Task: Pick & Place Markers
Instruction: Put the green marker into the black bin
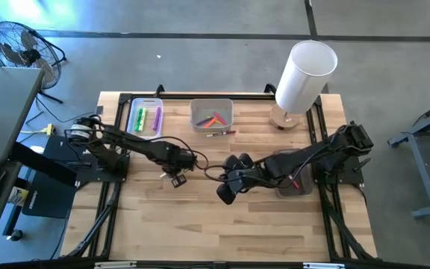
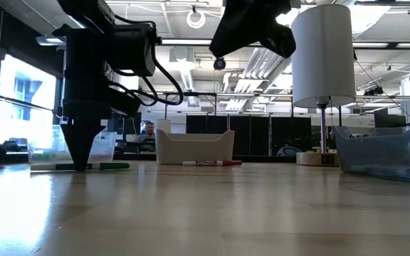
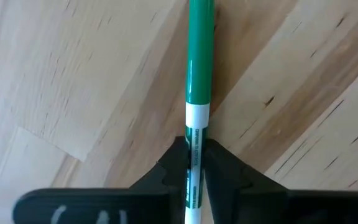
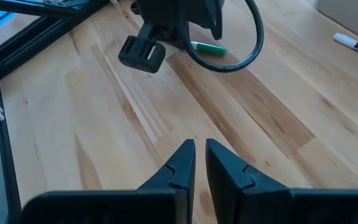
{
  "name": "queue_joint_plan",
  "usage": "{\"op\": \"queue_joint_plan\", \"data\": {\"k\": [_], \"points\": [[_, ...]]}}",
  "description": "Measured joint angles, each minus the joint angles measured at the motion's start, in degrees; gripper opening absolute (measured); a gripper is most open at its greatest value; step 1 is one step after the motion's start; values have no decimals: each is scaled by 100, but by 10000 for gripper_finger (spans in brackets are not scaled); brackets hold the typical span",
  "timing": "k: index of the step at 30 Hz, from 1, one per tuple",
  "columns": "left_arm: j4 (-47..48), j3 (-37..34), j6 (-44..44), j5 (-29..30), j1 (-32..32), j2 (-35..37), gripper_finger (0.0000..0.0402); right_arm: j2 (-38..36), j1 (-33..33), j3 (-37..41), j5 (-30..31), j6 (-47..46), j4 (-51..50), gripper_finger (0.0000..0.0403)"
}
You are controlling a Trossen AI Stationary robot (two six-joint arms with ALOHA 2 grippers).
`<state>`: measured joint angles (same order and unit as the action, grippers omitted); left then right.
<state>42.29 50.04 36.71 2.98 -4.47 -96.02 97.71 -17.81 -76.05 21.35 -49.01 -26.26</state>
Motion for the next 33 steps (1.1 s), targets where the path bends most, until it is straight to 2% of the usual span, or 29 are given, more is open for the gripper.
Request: {"op": "queue_joint_plan", "data": {"k": [5, 7, 12, 18, 22, 25, 28, 33], "points": [[173, 255, -37, -58, 2, 127, 23, 0, -57, 0, 12, -26, -71, 27], [-135, 409, -39, -235, -16, 203, 23, 0, -101, -2, 16, -88, -104, 28], [-469, 501, -129, -234, -5, 635, 23, 0, -234, -2, 92, -443, -408, 28], [-1300, 545, -195, -294, -9, 1153, 23, -165, -721, -1, 1106, -1290, -1093, 30], [-2189, 547, -246, -522, -2, 1342, 23, -269, -1048, 0, 1917, -1956, -1488, 41], [-2990, 547, -258, -778, -4, 1403, 23, -306, -1148, 0, 2294, -2290, -1437, 55], [-3758, 552, -258, -1052, -4, 1422, 23, -335, -1149, 0, 2498, -2226, -1066, 75], [-4526, 553, -256, -1306, -4, 1420, 23, -461, -1094, 0, 2868, -1481, -58, 112]]}}
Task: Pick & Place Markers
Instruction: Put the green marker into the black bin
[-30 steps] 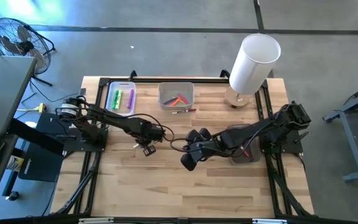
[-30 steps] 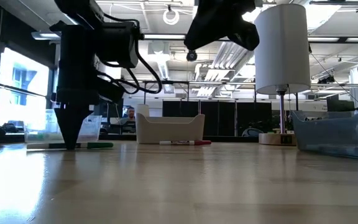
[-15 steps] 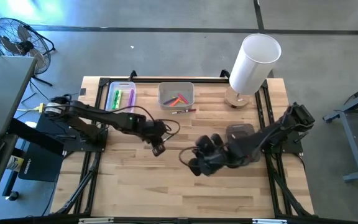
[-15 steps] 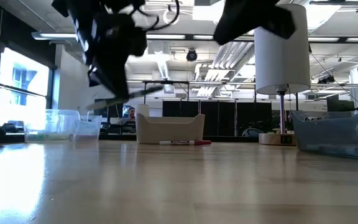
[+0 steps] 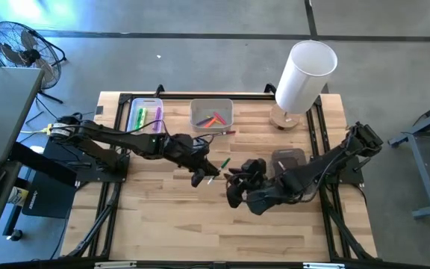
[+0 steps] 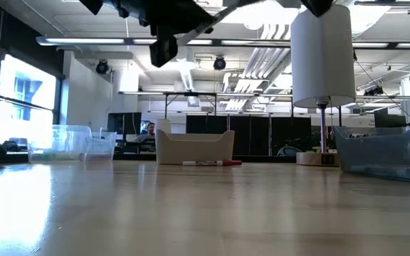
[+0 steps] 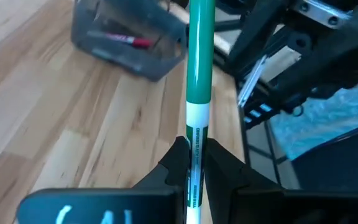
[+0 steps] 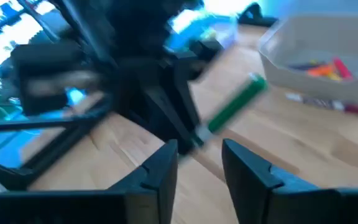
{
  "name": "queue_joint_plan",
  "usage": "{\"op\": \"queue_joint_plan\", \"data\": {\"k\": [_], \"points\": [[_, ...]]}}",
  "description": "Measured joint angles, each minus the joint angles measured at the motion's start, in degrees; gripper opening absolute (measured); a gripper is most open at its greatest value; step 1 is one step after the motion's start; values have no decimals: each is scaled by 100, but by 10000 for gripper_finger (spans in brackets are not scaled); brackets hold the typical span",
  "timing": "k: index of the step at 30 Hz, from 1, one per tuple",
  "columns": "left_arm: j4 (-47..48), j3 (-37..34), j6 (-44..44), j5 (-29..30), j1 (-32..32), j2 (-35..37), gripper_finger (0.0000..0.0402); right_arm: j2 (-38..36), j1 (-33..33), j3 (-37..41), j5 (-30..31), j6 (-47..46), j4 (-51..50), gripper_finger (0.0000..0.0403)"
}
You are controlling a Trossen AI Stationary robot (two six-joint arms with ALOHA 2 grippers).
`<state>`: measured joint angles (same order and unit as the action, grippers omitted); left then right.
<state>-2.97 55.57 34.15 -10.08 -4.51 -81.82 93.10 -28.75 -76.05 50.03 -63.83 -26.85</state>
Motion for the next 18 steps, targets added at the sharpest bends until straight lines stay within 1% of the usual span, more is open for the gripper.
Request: {"op": "queue_joint_plan", "data": {"k": [3, 6, 11, 18], "points": [[-227, -2, 1, -45, 0, 0, 23, -77, 72, 0, 73, 543, 531, 132], [-475, -2, 34, -151, 0, 0, 23, -122, 173, 0, -55, 870, 874, 146], [-736, -9, 79, -128, 2, -7, 23, -129, 357, 0, -352, 842, 1038, 158], [-978, -8, 79, -101, 7, -7, 23, -200, 503, 0, -353, 855, 1164, 153]]}}
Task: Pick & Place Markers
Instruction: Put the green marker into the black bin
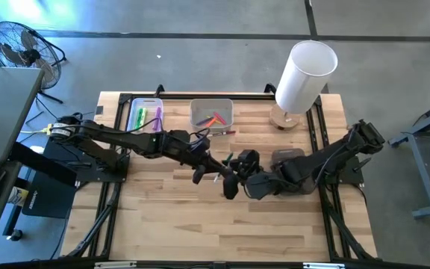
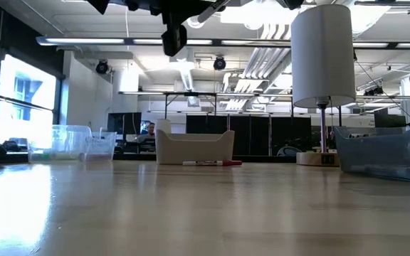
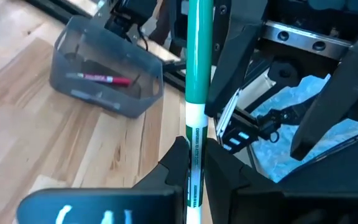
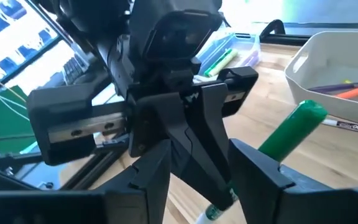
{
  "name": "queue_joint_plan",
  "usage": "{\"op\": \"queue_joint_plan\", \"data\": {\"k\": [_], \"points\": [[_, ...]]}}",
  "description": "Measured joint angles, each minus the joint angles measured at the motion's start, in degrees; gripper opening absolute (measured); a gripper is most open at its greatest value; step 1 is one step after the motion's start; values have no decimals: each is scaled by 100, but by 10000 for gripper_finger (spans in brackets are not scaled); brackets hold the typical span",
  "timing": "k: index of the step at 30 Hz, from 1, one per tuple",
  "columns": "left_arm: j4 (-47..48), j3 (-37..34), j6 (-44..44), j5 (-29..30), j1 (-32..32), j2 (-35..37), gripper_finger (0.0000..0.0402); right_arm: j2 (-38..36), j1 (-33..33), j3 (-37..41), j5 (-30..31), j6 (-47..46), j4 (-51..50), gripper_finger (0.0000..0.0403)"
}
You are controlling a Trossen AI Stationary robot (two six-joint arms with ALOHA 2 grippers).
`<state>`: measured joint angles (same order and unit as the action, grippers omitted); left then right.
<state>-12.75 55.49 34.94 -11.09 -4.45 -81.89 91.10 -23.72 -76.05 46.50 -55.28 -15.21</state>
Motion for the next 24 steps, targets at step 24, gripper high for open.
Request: {"op": "queue_joint_plan", "data": {"k": [24], "points": [[-528, 11, 286, -292, 606, 15, 22, -835, 8, 7, -440, -247, -839, 114]]}}
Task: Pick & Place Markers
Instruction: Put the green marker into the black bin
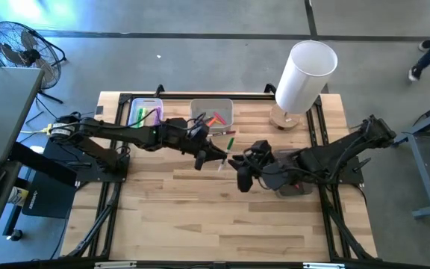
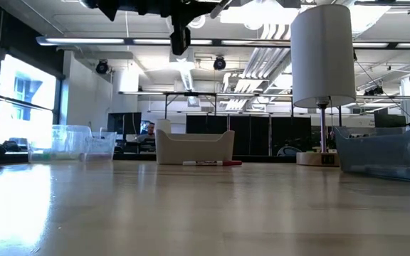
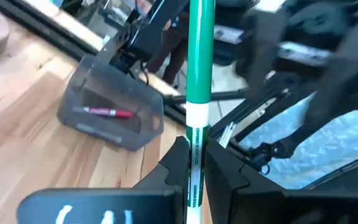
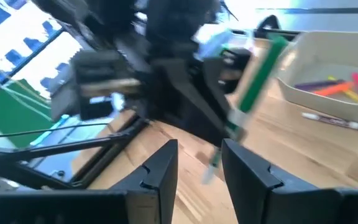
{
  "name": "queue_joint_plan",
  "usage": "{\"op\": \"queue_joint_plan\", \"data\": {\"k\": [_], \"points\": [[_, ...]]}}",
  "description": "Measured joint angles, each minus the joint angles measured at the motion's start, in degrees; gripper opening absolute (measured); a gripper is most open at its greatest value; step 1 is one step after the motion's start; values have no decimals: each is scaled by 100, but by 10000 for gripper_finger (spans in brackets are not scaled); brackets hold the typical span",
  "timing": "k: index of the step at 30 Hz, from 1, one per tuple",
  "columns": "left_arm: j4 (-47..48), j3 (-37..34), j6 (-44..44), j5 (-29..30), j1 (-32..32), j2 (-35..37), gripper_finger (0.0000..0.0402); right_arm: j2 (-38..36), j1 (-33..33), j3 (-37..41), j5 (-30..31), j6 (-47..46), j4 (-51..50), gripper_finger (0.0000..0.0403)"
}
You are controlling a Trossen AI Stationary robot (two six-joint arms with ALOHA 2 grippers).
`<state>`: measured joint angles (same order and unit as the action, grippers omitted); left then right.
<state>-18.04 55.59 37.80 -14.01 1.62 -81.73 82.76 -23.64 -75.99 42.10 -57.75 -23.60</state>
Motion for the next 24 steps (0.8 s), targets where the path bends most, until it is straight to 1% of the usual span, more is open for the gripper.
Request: {"op": "queue_joint_plan", "data": {"k": [4, 10, 13, 24], "points": [[-213, -2, 3, -39, -2, 120, 21, 3, 8, 0, 37, -201, -301, 115], [-227, -4, 4, -43, -16, 114, 21, 3, 155, 0, 249, 275, -27, 115], [-250, -2, 18, -51, -16, 118, 21, 3, 292, -2, 100, 531, 187, 115], [-243, -2, 24, -54, -12, 116, 21, 3, 860, -2, -310, 641, 209, 115]]}}
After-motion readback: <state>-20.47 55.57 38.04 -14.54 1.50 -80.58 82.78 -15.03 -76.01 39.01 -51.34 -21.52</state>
